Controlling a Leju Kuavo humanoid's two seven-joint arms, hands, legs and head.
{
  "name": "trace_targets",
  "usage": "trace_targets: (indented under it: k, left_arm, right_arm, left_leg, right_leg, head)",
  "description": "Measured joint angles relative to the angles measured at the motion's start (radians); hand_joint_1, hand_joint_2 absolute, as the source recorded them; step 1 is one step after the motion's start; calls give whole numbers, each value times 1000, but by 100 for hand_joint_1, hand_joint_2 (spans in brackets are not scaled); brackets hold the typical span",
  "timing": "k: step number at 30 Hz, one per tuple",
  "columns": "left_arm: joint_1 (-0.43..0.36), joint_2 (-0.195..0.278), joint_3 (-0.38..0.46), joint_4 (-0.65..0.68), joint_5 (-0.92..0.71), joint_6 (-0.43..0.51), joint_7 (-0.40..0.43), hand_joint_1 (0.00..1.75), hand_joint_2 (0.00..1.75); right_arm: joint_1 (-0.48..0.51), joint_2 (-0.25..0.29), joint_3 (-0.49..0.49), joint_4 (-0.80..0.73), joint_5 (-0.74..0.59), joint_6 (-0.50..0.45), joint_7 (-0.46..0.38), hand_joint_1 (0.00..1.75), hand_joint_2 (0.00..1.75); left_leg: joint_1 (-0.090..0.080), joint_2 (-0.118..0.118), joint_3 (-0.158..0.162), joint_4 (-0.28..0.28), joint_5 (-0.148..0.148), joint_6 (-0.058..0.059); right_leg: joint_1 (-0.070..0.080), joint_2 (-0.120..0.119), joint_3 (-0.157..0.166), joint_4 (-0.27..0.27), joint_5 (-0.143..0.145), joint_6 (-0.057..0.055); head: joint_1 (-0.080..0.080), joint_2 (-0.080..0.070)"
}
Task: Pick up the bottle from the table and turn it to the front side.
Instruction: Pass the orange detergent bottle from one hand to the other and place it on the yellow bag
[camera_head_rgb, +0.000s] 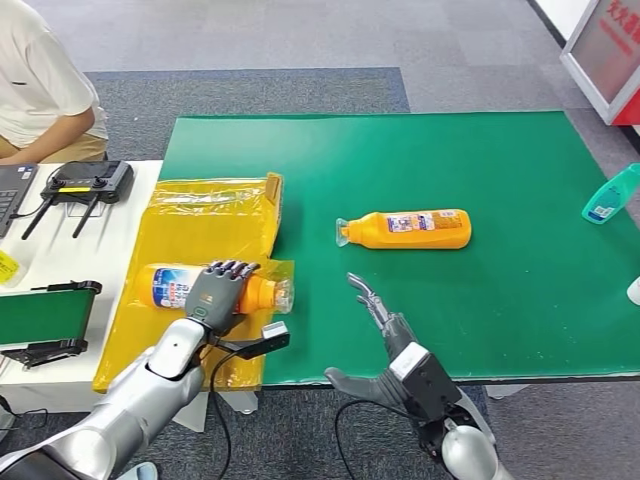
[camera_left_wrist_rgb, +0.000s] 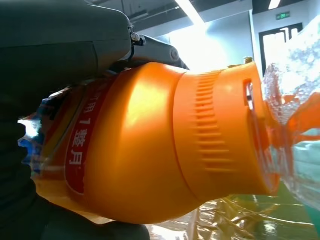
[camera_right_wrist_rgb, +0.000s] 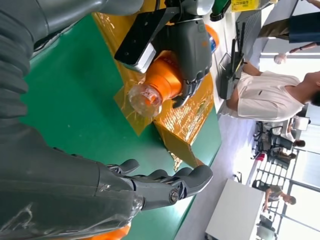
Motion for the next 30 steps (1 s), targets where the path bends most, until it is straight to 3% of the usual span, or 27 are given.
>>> trace_targets:
  k: [10, 17, 23, 29, 30]
  left_arm:
    - [23, -23, -8, -37, 109, -49, -80, 0, 175]
    - [139, -5, -34, -281, 265, -129, -122, 0, 175]
    - [246, 3, -13, -526, 683, -274, -203, 0, 175]
    - [305, -16, 47, -695, 996, -429, -206, 0, 175]
    - [313, -19, 56, -713, 1042, -447, -206, 0, 131]
  right_arm:
    - [20, 0, 0, -3, 18, -23, 0, 0, 175]
    - [85, 0, -36, -44, 17, -55, -12, 0, 175]
    - [122, 0, -70, -75, 24, -39, -10, 0, 175]
    - [134, 2, -71, -98, 30, -46, 0, 0, 175]
    - [136, 2, -71, -102, 30, -50, 3, 0, 175]
  left_leg:
    - [0, 0, 0, 0, 0, 0]
    - [0, 0, -1, 0, -1, 0]
    - [0, 0, -1, 0, -1, 0]
    - [0, 0, -1, 0, -1, 0]
    - [0, 0, -1, 0, -1, 0]
  right_leg:
    - [0, 0, 0, 0, 0, 0]
    - [0, 0, -1, 0, -1, 0]
    - [0, 0, -1, 0, -1, 0]
    - [0, 0, -1, 0, -1, 0]
    - [0, 0, -1, 0, -1, 0]
  head:
    - [0, 0]
    - [0, 0]
    - [0, 0]
    - [0, 0]
    - [0, 0]
